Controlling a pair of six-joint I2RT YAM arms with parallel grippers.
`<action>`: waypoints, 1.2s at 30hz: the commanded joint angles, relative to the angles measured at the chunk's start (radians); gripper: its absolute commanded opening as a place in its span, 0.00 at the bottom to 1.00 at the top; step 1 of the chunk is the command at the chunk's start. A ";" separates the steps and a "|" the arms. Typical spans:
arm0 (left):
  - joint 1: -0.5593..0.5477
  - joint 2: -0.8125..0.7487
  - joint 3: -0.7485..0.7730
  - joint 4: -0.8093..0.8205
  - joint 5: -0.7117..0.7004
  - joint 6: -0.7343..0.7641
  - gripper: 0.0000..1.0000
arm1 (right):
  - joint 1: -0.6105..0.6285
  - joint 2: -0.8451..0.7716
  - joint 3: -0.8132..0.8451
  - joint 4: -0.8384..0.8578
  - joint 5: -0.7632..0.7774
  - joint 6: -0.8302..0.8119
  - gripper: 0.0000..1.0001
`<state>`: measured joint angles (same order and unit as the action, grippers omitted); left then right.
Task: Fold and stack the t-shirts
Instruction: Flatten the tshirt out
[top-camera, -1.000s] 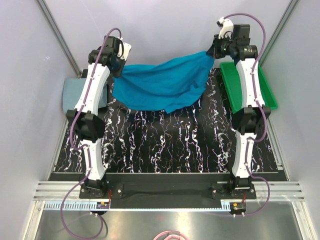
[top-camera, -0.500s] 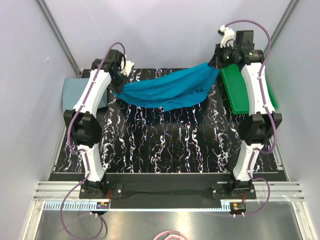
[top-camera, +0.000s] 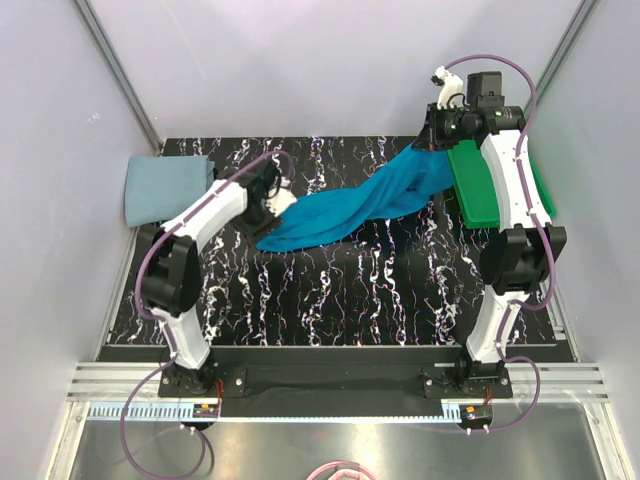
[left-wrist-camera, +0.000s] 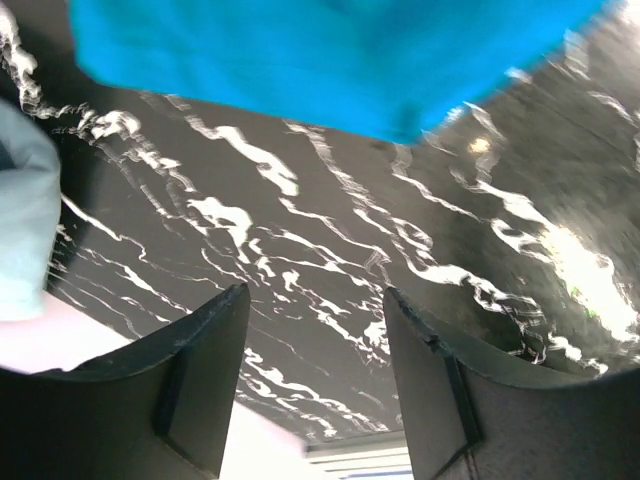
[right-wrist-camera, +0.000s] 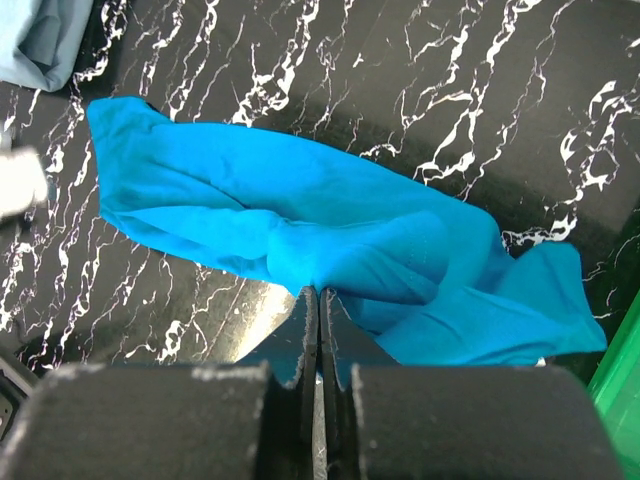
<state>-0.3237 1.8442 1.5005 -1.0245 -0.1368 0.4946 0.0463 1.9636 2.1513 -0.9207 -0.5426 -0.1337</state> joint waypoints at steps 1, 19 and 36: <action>-0.069 -0.143 -0.066 0.150 -0.058 0.079 0.62 | 0.001 0.006 0.038 0.022 -0.031 0.016 0.00; -0.101 0.188 0.207 0.161 -0.023 0.013 0.52 | 0.001 0.026 0.053 0.025 -0.034 0.019 0.00; -0.166 0.082 0.087 0.133 0.040 -0.094 0.50 | 0.003 0.054 0.061 0.029 -0.033 0.019 0.00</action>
<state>-0.4641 2.0121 1.6127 -0.8959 -0.1341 0.4427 0.0467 2.0155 2.1708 -0.9173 -0.5621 -0.1226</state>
